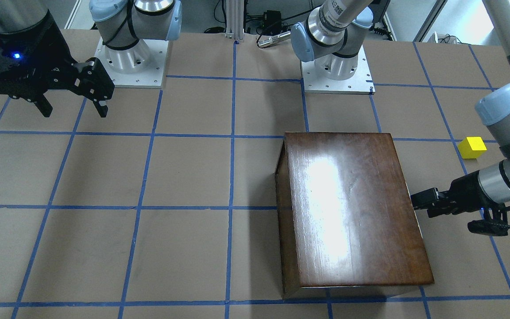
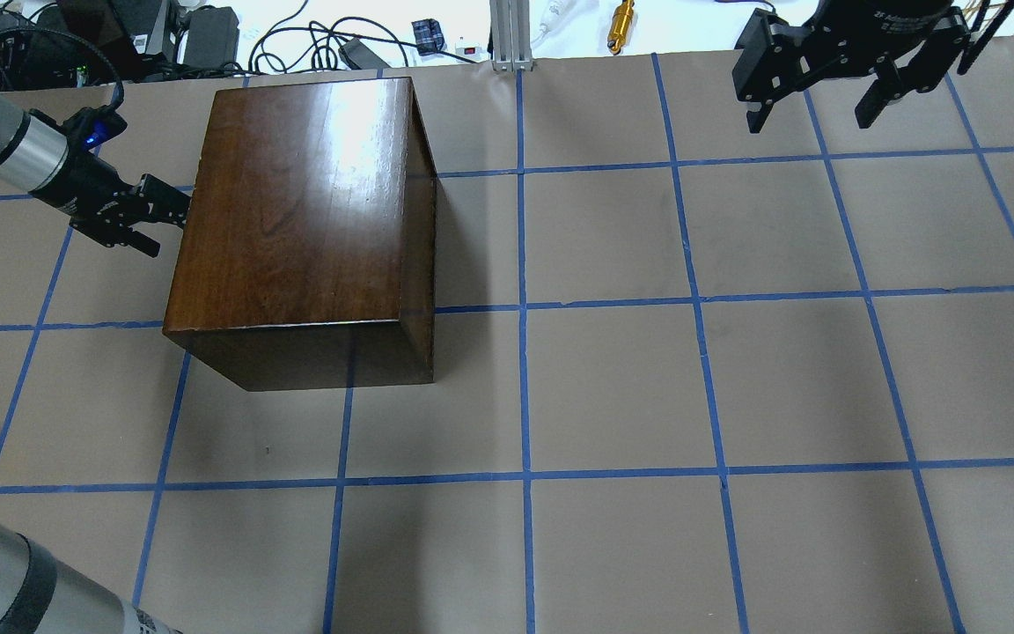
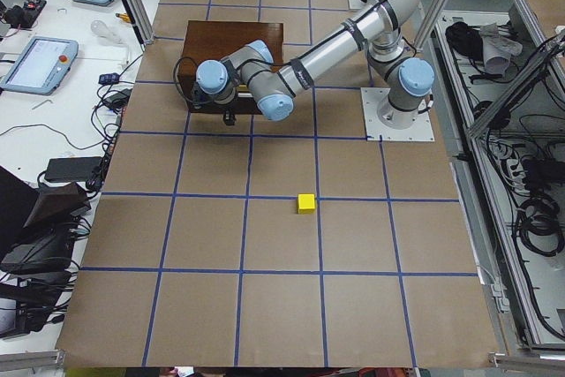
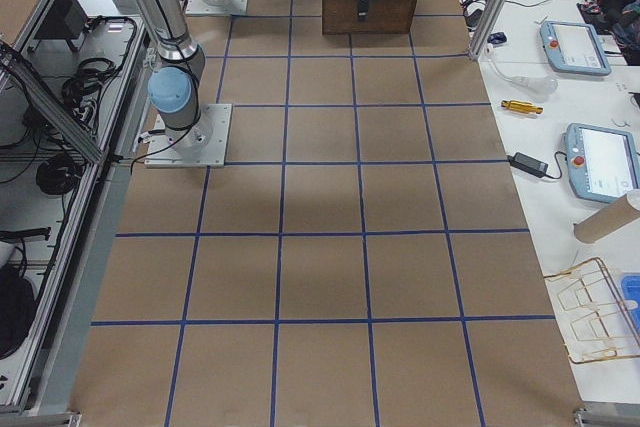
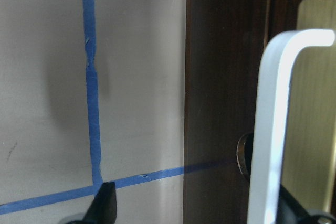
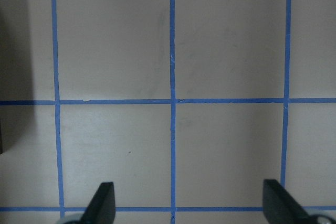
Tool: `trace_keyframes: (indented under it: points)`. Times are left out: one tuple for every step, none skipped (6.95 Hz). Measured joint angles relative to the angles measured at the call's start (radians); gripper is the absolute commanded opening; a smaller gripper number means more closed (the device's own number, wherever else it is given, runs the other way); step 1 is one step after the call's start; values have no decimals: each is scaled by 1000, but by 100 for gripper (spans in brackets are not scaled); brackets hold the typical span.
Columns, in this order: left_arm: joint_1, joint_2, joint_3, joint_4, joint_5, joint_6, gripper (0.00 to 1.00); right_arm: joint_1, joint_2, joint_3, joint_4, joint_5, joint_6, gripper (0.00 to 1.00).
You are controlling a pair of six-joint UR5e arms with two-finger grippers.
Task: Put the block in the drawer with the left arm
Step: 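Hook the left gripper onto the white drawer handle, then pull the drawer open outward with the left gripper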
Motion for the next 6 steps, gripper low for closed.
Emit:
trace_keyframes:
  points:
    - [0, 1, 1, 9, 10, 2, 100, 0, -1, 0, 0, 1, 0, 100]
    - [0, 3, 1, 12, 31, 2, 100, 0, -1, 0, 0, 0, 0, 100]
    - [2, 5, 0, 13, 48, 2, 100, 0, 0, 0, 0, 0, 0, 100]
    - [10, 8, 0, 12, 56, 2, 100, 0, 0, 0, 0, 0, 0, 100]
    - [28, 11, 0, 11, 57, 3, 100, 0, 0, 0, 0, 0, 0, 100]
    - [46, 12, 1, 7, 57, 5, 100, 0, 0, 0, 0, 0, 0, 100]
